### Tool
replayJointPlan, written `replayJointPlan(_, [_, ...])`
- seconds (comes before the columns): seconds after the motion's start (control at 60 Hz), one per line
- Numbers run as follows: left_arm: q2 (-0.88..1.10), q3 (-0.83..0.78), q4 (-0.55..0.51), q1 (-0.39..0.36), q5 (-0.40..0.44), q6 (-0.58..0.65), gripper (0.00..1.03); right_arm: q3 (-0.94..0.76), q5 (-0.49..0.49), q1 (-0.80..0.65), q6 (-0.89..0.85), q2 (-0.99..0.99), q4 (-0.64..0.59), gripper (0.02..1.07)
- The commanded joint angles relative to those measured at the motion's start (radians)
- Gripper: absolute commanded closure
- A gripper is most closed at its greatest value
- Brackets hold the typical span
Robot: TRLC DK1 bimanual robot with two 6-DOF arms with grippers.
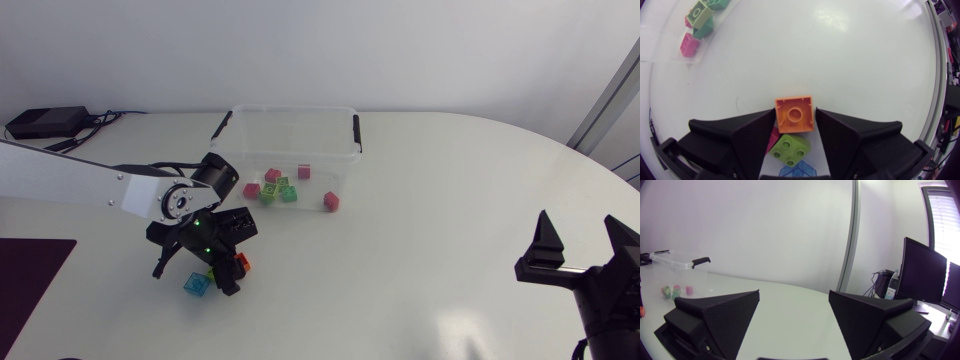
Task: Pick up the duplo bricks and place them in the container
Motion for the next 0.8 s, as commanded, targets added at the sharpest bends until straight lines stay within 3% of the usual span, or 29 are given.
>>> replayJointPlan(0.0, [0.027, -0.013, 0.007, 0.006, -0.006, 0.019, 0.77, -0.027, -0.001, -0.003, -0.008, -0.007, -0.008, 0.07])
replayJointPlan(0.3, [-0.108, 0.002, -0.052, -0.013, 0.018, 0.019, 0.79, -0.027, 0.000, -0.003, -0.008, -0.007, -0.008, 0.07])
replayJointPlan(0.367, [-0.250, 0.071, -0.168, -0.013, 0.093, 0.013, 0.79, -0.027, 0.000, -0.003, -0.008, -0.007, -0.008, 0.07])
replayJointPlan(0.483, [-0.367, 0.205, -0.236, -0.013, 0.178, -0.050, 0.79, -0.027, -0.001, -0.003, -0.008, -0.007, -0.008, 0.07])
replayJointPlan(0.65, [-0.315, 0.321, -0.112, 0.016, 0.230, -0.184, 0.79, -0.027, 0.000, -0.003, -0.008, -0.007, -0.008, 0.07])
replayJointPlan(0.783, [-0.198, 0.398, 0.060, 0.049, 0.251, -0.322, 0.78, -0.027, 0.000, -0.003, -0.008, -0.007, -0.008, 0.07])
